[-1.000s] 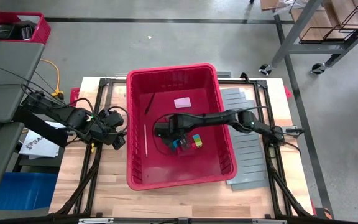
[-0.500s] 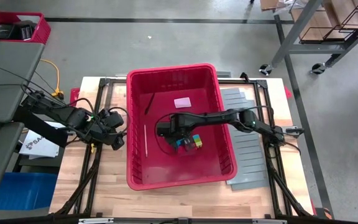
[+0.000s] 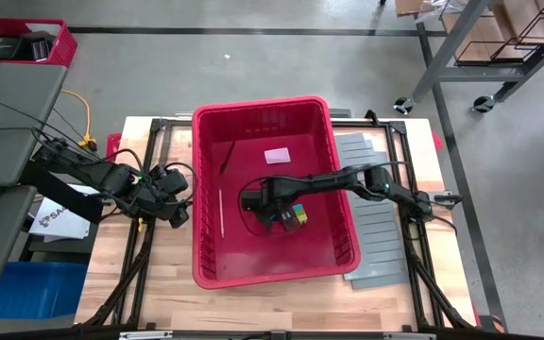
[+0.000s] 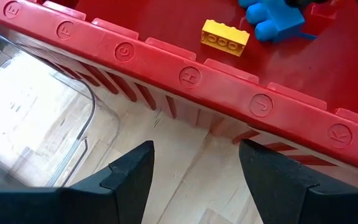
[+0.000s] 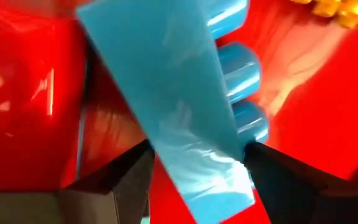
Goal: Sort Items/Unsort Items
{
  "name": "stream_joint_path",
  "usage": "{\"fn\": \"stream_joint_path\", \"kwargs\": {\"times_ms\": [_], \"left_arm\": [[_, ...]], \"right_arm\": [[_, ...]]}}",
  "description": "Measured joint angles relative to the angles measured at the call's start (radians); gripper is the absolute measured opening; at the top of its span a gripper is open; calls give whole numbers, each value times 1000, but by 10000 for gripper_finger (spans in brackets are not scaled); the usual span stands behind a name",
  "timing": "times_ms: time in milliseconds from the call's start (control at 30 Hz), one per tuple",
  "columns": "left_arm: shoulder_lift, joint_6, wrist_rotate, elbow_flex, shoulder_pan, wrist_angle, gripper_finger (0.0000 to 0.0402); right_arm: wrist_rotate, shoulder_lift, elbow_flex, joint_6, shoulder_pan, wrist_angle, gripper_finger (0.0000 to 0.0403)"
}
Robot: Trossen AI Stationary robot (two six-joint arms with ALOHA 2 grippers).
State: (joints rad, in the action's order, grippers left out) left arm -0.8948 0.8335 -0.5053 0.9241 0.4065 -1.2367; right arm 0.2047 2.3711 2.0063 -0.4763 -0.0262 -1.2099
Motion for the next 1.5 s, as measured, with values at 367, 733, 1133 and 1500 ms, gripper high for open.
{"fn": "stream_joint_path", "kwargs": {"times_ms": [367,733,1133,1500], "left_arm": [[-5,-42,0,1,0,10,233],[-2,-274,-159,247,0,-70,233],[-48,-756,-155,470,-2,-60,258],[-191,-1089,-186,471,-129,354,296]], "right_arm": [[127,0,-22,66,-8,89,112],[160,6,282,127,33,-180,5],[51,-326,306,358,103,-158,1],[1,-379,349,476,22,91,1]]}}
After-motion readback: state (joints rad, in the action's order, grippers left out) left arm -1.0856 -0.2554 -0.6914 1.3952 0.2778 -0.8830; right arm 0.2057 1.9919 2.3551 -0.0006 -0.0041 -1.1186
